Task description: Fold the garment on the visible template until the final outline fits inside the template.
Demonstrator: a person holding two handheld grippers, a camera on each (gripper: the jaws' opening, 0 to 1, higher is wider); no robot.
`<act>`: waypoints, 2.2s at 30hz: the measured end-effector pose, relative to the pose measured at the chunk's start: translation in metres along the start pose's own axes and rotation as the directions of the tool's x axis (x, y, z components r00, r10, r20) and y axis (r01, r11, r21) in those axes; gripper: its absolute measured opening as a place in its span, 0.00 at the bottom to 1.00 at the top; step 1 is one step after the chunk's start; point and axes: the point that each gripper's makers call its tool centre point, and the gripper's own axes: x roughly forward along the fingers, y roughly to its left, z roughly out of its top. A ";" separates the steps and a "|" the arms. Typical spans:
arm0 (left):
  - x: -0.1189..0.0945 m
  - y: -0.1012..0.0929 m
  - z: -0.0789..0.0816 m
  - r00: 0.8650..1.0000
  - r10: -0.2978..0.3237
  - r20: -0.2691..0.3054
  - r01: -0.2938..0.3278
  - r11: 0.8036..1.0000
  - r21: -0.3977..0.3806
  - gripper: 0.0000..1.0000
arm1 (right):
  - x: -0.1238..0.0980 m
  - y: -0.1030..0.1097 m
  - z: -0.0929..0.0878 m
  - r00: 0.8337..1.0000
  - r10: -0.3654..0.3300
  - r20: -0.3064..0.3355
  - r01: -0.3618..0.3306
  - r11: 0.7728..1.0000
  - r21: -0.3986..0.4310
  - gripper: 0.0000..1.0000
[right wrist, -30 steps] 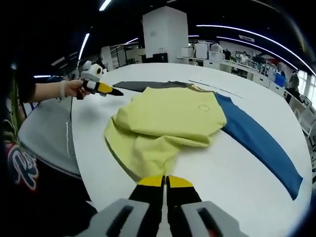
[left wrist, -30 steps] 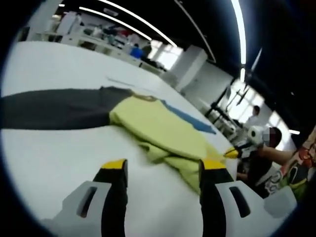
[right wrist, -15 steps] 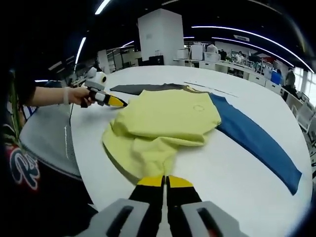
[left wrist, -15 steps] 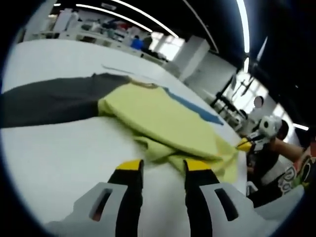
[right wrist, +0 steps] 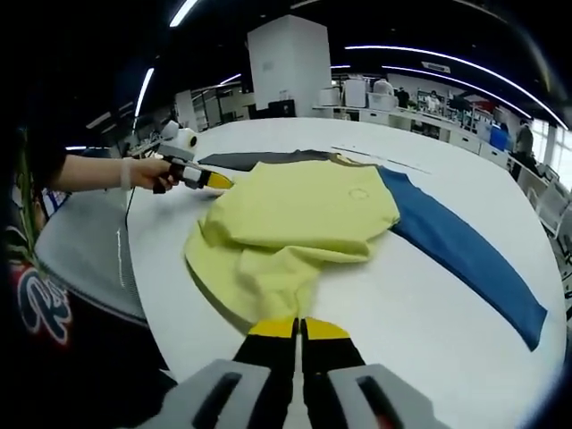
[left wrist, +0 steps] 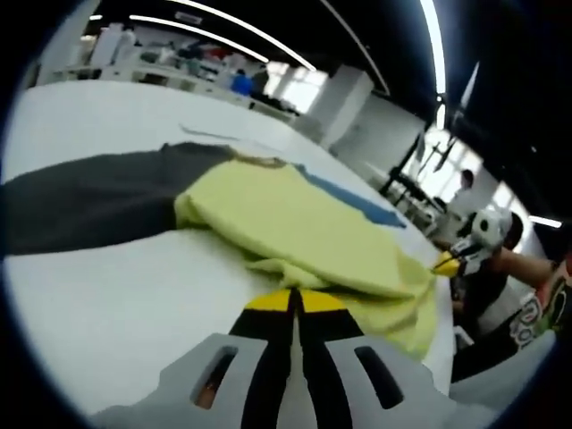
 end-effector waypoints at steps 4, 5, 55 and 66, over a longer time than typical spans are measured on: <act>0.003 0.003 -0.004 1.000 0.019 -0.019 -0.018 0.999 0.030 0.00 | 0.000 -0.001 0.000 1.000 0.000 0.000 0.000 1.000 0.000 0.00; 0.003 0.002 -0.004 1.000 0.013 -0.018 -0.013 0.999 0.033 0.00 | 0.000 -0.001 0.000 1.000 0.001 0.000 -0.001 1.000 0.003 0.00; 0.054 0.006 0.117 0.995 -0.048 0.089 0.046 0.999 0.023 0.00 | -0.014 -0.059 0.002 0.978 -0.204 0.039 0.198 0.973 0.116 0.00; 0.093 0.034 0.103 0.999 0.029 0.019 -0.029 1.000 0.001 0.00 | -0.012 -0.063 0.001 0.975 -0.218 0.051 0.209 0.967 0.148 0.00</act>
